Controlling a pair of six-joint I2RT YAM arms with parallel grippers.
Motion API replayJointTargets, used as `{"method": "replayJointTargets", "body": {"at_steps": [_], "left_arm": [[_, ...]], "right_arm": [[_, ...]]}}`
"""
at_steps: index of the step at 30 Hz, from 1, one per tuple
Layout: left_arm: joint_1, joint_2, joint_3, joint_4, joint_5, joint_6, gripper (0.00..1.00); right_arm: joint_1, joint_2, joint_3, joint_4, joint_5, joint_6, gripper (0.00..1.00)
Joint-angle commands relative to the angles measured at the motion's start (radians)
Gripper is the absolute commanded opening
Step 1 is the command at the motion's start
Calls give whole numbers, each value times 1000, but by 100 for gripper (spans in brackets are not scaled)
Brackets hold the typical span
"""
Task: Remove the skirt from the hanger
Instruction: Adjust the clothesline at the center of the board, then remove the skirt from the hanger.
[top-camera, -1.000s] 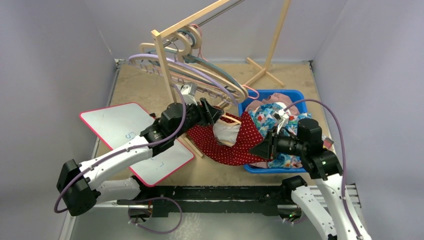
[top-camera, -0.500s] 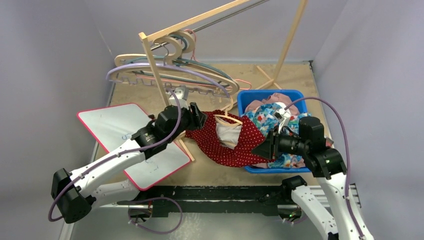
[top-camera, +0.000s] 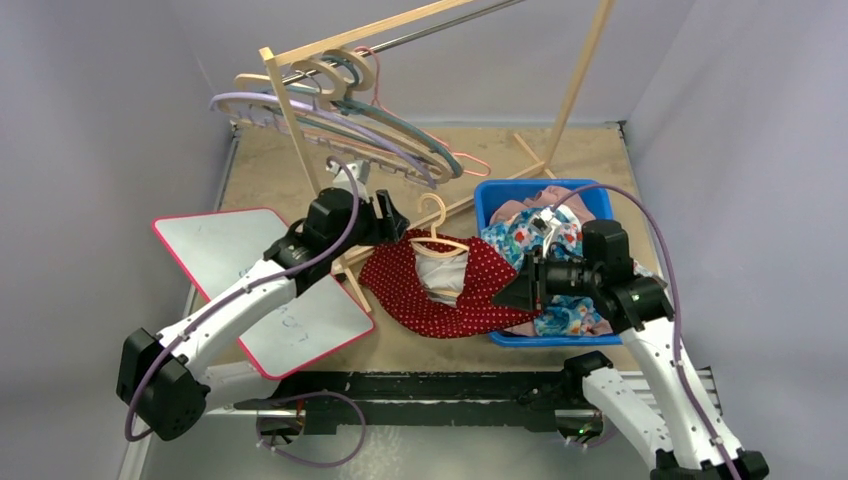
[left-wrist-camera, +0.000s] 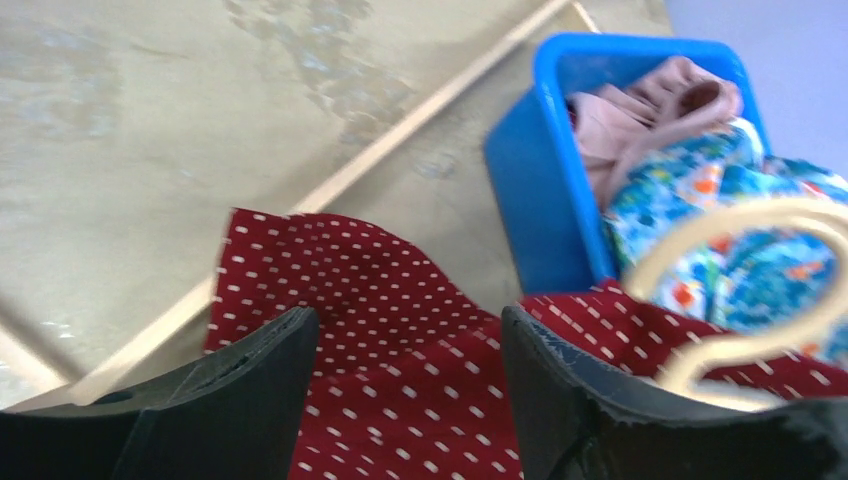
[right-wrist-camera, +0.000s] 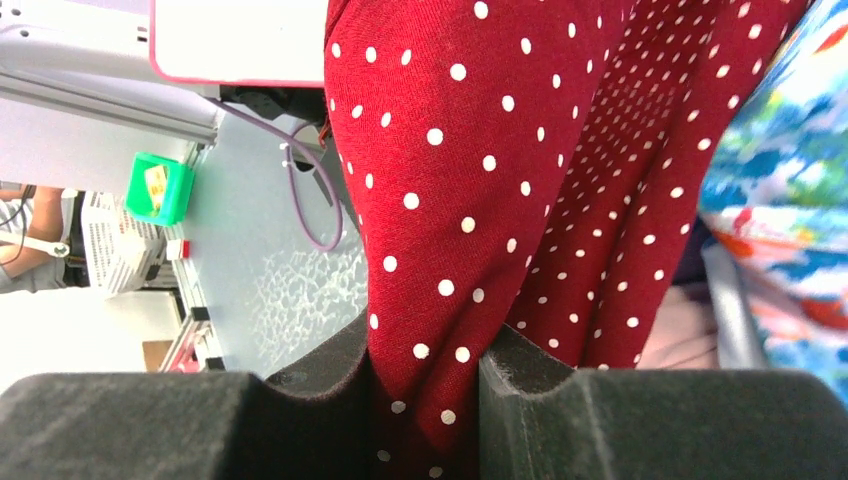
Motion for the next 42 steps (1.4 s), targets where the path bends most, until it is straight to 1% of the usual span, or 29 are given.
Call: {"method": "replayJointTargets", "body": {"at_steps": [1, 4, 6, 7, 10, 13, 17, 21, 24, 27, 30, 33, 35, 37, 39, 42], "left_arm": [[2, -39, 29, 105, 178, -44, 71], [2, -78, 3, 139, 254, -89, 76], [3, -104, -20, 186, 296, -132, 77], [2, -115, -35, 219, 309, -158, 77], [-5, -124, -76, 337, 344, -222, 70], [-52, -98, -64, 353, 283, -207, 63], [-135, -47, -5, 283, 149, -125, 55], [-141, -23, 8, 274, 84, -110, 46], [-142, -13, 9, 275, 54, -105, 43], [-143, -17, 9, 274, 43, -102, 42], [-143, -22, 11, 264, 33, -98, 50], [-144, -15, 8, 280, 51, -111, 51], [-143, -15, 3, 305, 56, -121, 46], [-143, -17, -2, 340, 56, -136, 38], [-143, -23, -9, 395, 64, -150, 37], [-144, -10, 2, 421, 62, -147, 40]], "right_arm": [[3, 31, -14, 215, -68, 3, 0], [2, 65, -37, 302, -95, 16, 0], [3, 88, -45, 350, -118, 25, 0], [3, 99, -46, 363, -122, 23, 0], [2, 125, -41, 373, -137, 9, 0], [3, 126, -37, 372, -158, 7, 0], [3, 96, -37, 346, -169, 1, 0], [3, 64, -34, 316, -169, 0, 0], [2, 44, -34, 295, -169, -1, 0], [3, 24, -30, 272, -150, -4, 0], [4, 17, -36, 269, -161, -4, 0], [3, 24, -41, 268, -173, -14, 0], [2, 31, -45, 271, -189, -23, 0], [2, 31, -52, 290, -207, -16, 0], [3, 34, -52, 295, -209, -15, 0], [3, 35, -53, 293, -212, -17, 0]]}}
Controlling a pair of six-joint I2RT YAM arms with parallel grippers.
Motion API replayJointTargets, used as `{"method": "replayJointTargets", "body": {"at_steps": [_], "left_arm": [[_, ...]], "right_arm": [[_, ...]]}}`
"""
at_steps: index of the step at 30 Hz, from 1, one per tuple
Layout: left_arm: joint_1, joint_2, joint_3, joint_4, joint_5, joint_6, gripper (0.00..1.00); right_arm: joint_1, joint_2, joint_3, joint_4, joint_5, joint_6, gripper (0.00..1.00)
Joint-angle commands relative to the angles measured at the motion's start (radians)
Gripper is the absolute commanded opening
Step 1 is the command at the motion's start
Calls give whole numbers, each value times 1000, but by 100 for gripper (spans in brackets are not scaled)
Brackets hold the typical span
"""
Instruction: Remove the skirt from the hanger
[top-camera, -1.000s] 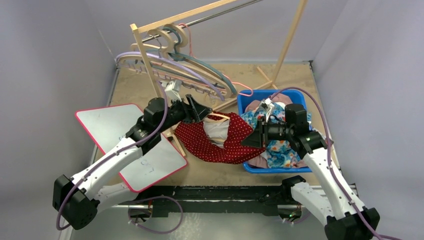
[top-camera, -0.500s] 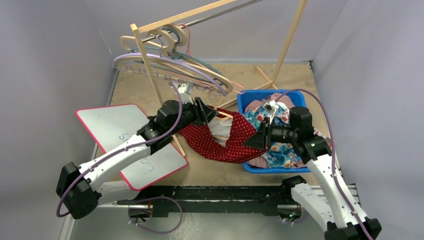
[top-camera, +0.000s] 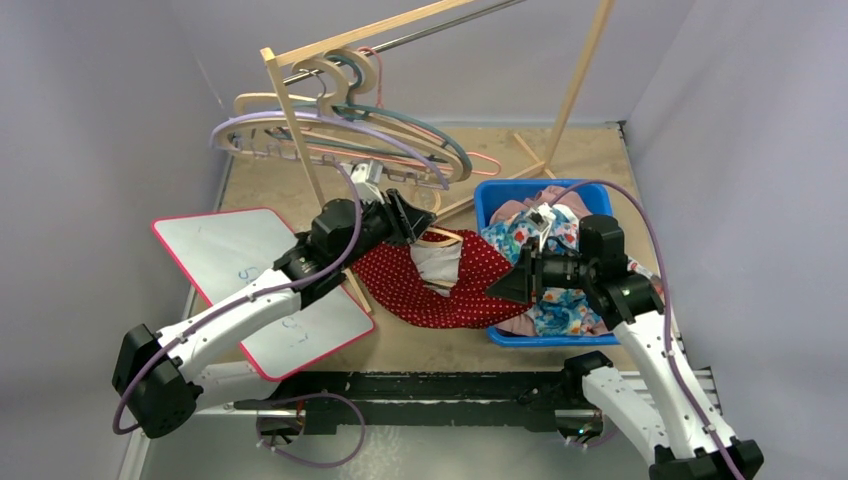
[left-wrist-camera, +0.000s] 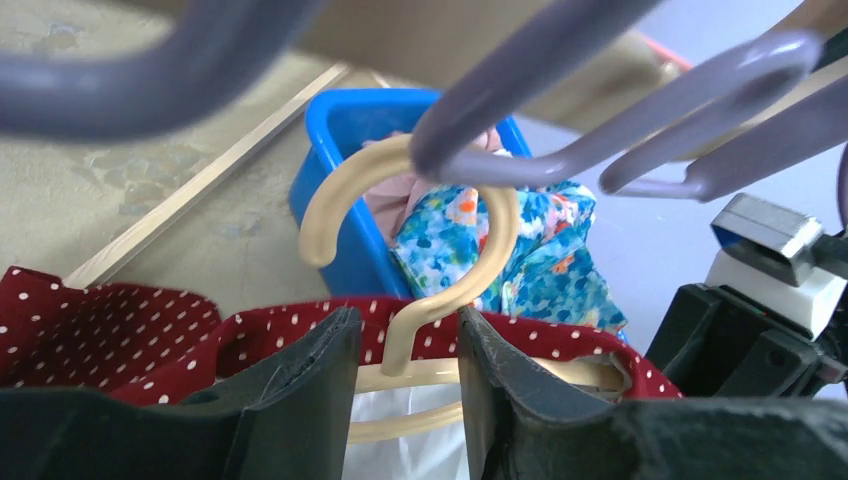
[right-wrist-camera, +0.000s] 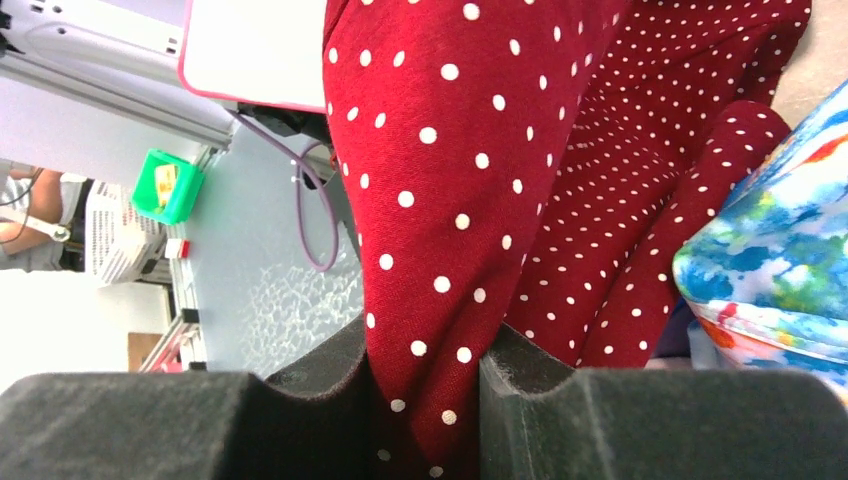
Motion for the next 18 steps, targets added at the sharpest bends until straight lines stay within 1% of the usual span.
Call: {"method": "replayJointTargets", "body": {"at_steps": [1, 5, 10, 14, 16, 17, 18], "left_arm": [[1, 21, 46, 121, -13, -6, 40], [1, 71, 62, 114, 16, -6, 39], [0, 75, 39, 111, 20, -19, 38], [0, 73, 18, 107, 30, -14, 38], [-1, 72, 12, 103, 30, -8, 33], [0, 72, 15, 94, 28, -3, 29], [-1, 71, 22, 82, 25, 4, 24]], "right_arm": [[9, -12, 6, 71, -136, -23, 0], [10, -18, 11, 69, -128, -20, 0], [10, -26, 14, 77, -116, -17, 0], [9, -40, 9, 136, -114, 18, 0], [9, -58, -5, 199, -125, 64, 0], [8, -68, -10, 225, -129, 86, 0], [9, -76, -15, 247, -133, 101, 0]]}}
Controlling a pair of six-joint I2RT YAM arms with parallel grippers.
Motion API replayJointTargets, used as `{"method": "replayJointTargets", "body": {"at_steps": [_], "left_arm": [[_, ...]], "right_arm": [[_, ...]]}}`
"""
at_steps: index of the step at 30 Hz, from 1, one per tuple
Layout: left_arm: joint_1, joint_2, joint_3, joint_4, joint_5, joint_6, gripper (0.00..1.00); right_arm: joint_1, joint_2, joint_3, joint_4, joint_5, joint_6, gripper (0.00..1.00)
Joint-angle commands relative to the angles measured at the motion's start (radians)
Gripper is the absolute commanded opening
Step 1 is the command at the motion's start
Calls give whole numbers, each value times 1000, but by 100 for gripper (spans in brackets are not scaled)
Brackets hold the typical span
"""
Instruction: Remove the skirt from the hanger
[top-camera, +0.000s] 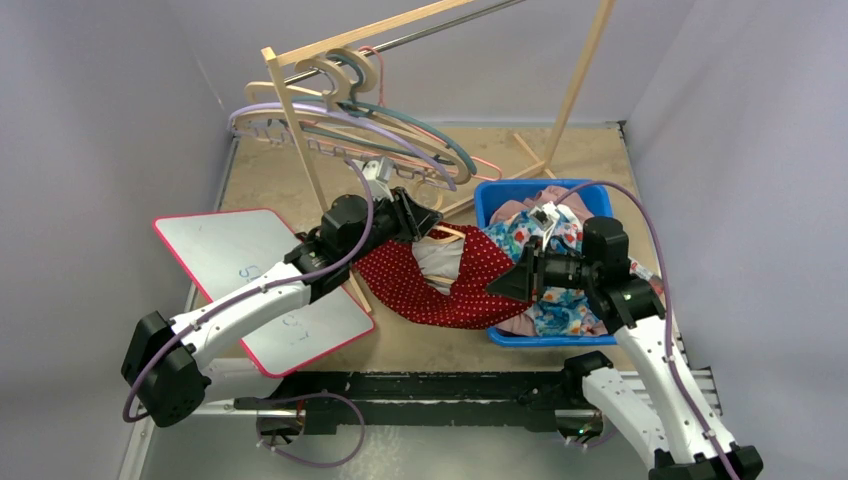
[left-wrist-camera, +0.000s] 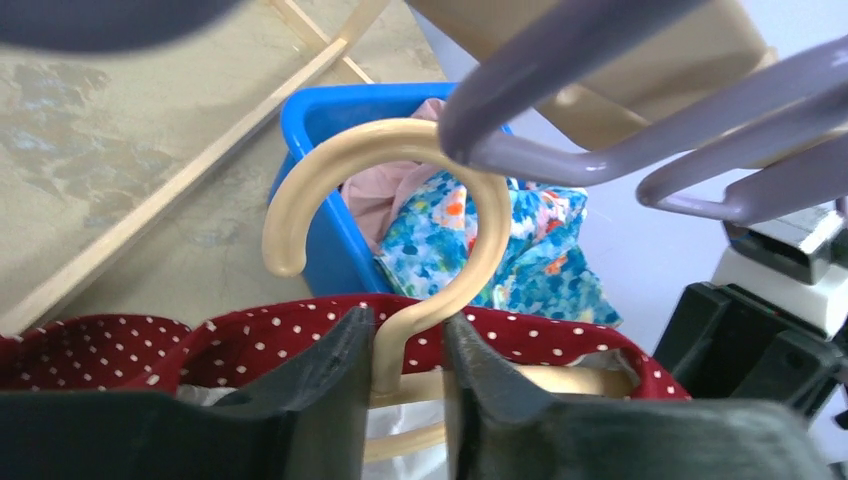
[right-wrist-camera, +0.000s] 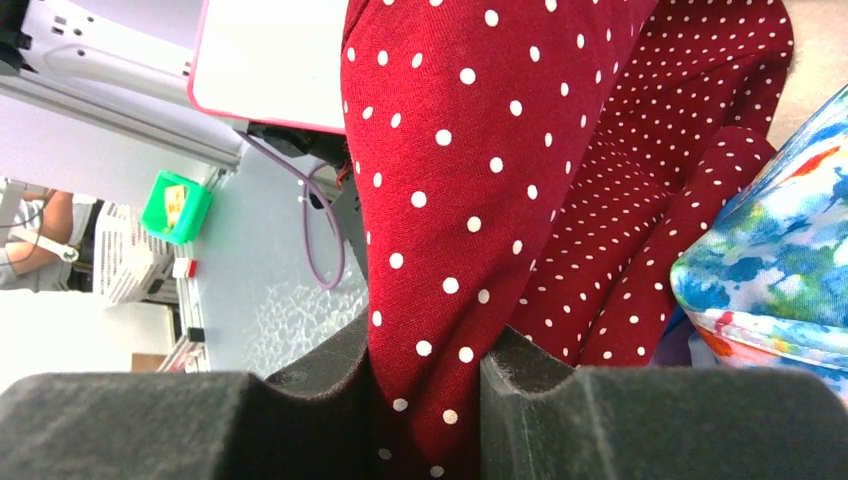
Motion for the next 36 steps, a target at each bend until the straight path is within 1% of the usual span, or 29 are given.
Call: {"method": "replayJointTargets", "body": {"at_steps": [1, 2, 3, 4, 5, 7, 10, 11, 14, 16, 17, 20, 23, 25, 29, 30, 33, 36], "left_arm": [[1, -1, 13, 0, -18, 23, 15], [0, 0, 27, -17, -22, 33, 8], [1, -2, 40, -32, -29, 41, 2], [1, -5, 50, -46, -36, 47, 0], [0, -10, 61, -59, -41, 55, 0], [0, -25, 75, -82, -61, 66, 0], [1, -66, 74, -88, -100, 67, 0], [2, -81, 71, -87, -108, 64, 0], [2, -119, 61, -68, -119, 44, 0], [2, -143, 50, -50, -136, 24, 0], [2, -153, 43, -38, -142, 11, 0], [2, -176, 26, -4, -156, -9, 0], [3, -185, 23, 14, -159, -21, 0], [3, -188, 20, 38, -149, -36, 0], [3, -197, 20, 48, -150, -50, 0], [3, -202, 17, 47, -154, -53, 0], [2, -210, 10, 52, -147, -62, 0], [4, -210, 3, 67, -132, -75, 0]], "right_arm": [[10, -65, -4, 208, -116, 63, 0], [10, -69, -4, 209, -112, 66, 0], [10, -72, -3, 204, -102, 66, 0], [10, -74, -3, 200, -89, 68, 1], [10, -76, -4, 194, -71, 71, 5], [10, -85, -6, 175, -14, 87, 20], [10, -114, -29, 165, 46, 129, 47], [10, -130, -37, 162, 65, 144, 54], [9, -215, -54, 99, 137, 195, 69], [10, -293, -58, 78, 230, 234, 83], [10, -337, -70, 91, 252, 261, 89], [10, -446, -115, 139, 298, 325, 93], [10, -511, -124, 117, 370, 320, 93], [10, -546, -139, 133, 390, 318, 88], [10, -594, -137, 134, 431, 293, 74], [10, -603, -131, 120, 450, 284, 69], [9, -632, -119, 107, 531, 282, 47], [10, -632, -120, 168, 611, 308, 26]]}}
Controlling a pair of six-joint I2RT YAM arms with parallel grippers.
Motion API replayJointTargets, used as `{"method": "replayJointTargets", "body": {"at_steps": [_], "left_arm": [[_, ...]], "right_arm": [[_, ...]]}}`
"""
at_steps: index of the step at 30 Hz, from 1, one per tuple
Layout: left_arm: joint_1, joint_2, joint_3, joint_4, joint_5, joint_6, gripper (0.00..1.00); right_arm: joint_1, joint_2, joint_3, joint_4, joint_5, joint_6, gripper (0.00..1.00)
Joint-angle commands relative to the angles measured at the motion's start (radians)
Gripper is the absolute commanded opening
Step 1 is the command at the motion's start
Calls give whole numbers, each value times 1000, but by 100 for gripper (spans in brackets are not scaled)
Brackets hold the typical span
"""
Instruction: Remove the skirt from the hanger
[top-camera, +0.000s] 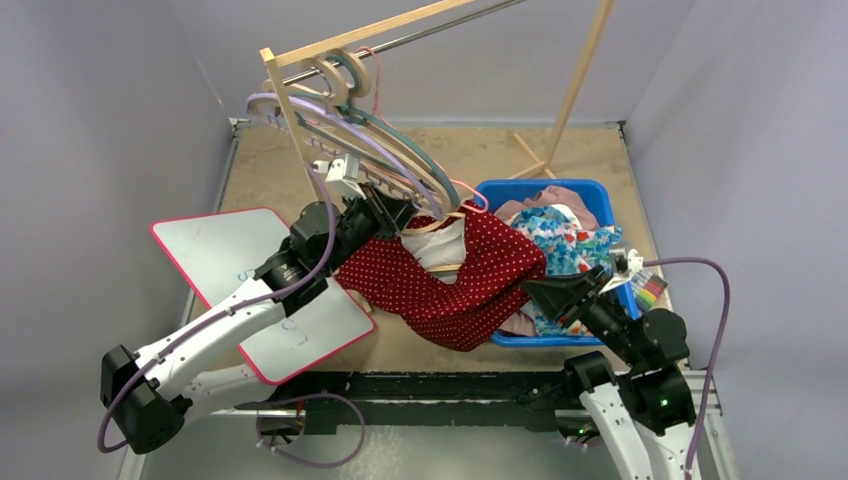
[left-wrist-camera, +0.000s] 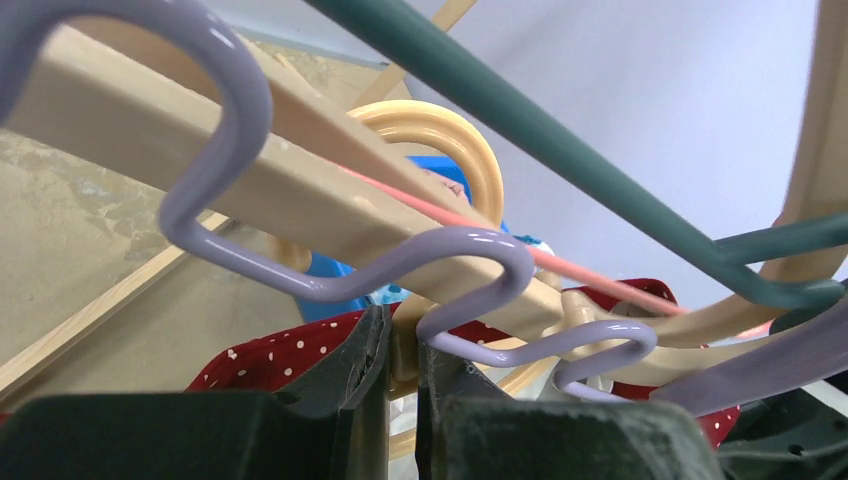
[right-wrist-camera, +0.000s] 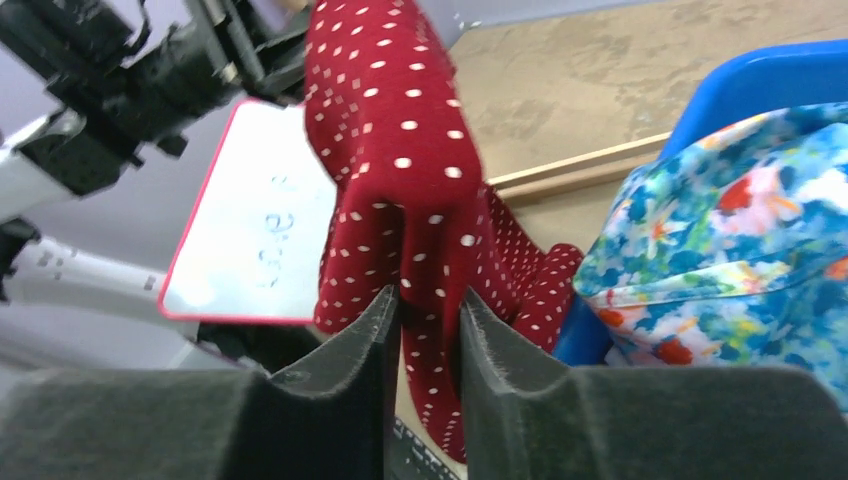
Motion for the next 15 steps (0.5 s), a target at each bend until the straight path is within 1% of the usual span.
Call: {"method": "replayJointTargets", "body": {"at_steps": [1, 2, 3, 4, 7, 10, 12, 15], "left_arm": [[7, -35, -1, 147, -3, -60, 0], [8, -34, -1, 149, -1, -60, 0], [8, -35, -2, 150, 2, -60, 0], [8, -35, -7, 152, 4, -59, 0], [7, -43, -32, 163, 12, -53, 0], [7, -62, -69, 158, -8, -38, 0], [7, -78, -94, 158, -34, -36, 0], [8, -101, -115, 114, -115, -55, 0]], "right_arm": [[3, 3, 19, 103, 149, 23, 15], [2, 18, 20, 115, 169, 24, 6], [3, 35, 25, 116, 197, 23, 0], [2, 51, 35, 108, 231, 21, 0], [3, 88, 77, 59, 432, 35, 0], [4, 114, 148, -49, 659, 74, 0], [3, 126, 185, -127, 809, 138, 0], [3, 123, 219, -185, 987, 197, 0]]}}
